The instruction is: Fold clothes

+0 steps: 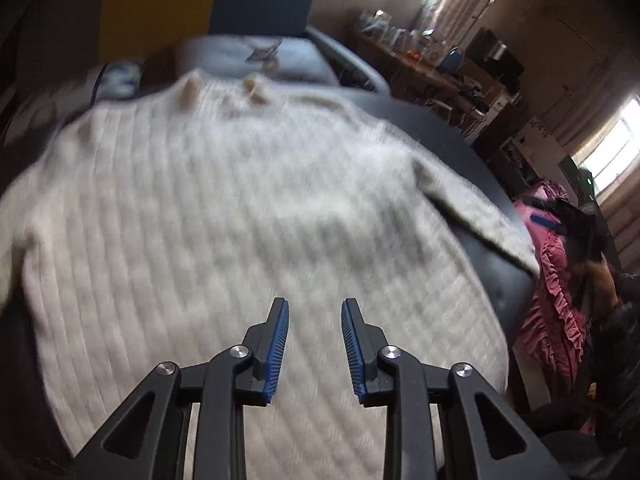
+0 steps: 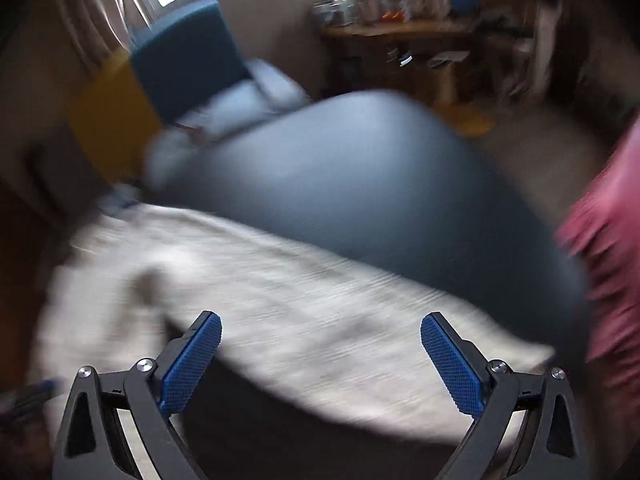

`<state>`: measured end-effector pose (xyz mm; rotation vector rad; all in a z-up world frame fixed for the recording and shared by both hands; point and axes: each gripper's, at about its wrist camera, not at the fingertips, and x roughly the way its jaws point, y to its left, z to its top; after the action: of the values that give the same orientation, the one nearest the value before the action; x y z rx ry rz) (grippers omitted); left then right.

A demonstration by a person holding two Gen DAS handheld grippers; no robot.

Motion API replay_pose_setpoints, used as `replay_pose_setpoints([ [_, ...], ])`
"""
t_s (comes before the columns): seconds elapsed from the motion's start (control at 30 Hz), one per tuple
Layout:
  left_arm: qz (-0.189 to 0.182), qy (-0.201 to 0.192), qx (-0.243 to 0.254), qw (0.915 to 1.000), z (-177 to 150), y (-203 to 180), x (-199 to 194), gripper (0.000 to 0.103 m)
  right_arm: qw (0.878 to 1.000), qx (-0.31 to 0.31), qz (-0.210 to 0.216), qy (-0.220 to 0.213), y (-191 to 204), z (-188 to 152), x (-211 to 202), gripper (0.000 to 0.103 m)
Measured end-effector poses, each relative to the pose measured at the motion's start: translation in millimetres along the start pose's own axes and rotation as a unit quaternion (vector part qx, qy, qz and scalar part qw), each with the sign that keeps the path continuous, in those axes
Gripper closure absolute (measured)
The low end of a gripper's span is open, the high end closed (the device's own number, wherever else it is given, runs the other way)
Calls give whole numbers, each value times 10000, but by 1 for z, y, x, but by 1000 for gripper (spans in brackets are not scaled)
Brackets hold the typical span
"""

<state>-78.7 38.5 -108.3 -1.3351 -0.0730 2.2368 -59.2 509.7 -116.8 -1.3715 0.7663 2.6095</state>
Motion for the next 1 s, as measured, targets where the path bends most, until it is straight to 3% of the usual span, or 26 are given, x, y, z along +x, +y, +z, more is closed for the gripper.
replay_pose_setpoints([
  [0.03,-29,-50,168,9998,18,-6,4,76,9997,125,179,71,-1,-3,3,1],
  [0.07,-57,-102,328,9994,37,-12,11,76,9998,148,76,149,-2,-6,9,1],
  [0.23,-321,-41,879,9956,117,-38,59,76,9942,138,-962,462,-27,-22,37,1],
  [0.43,-451,615,1387,9874,167,-63,151,76,9848,-276,-1666,418,-46,13,61,0],
  [0.53,-214,874,1524,9842,180,-67,192,76,9784,-642,-1908,464,-45,37,80,0],
  [0.67,108,805,1061,9910,193,-52,225,78,9762,-838,-1979,292,-56,73,99,0],
  [0.8,222,343,891,9952,188,-51,223,78,9758,-853,-2009,146,-64,94,109,0],
  [0.87,300,306,971,9944,186,-54,220,78,9753,-871,-2027,132,-66,100,113,0],
  [1.0,165,300,446,9984,192,-42,196,79,9723,-764,-2175,379,-43,106,128,0],
])
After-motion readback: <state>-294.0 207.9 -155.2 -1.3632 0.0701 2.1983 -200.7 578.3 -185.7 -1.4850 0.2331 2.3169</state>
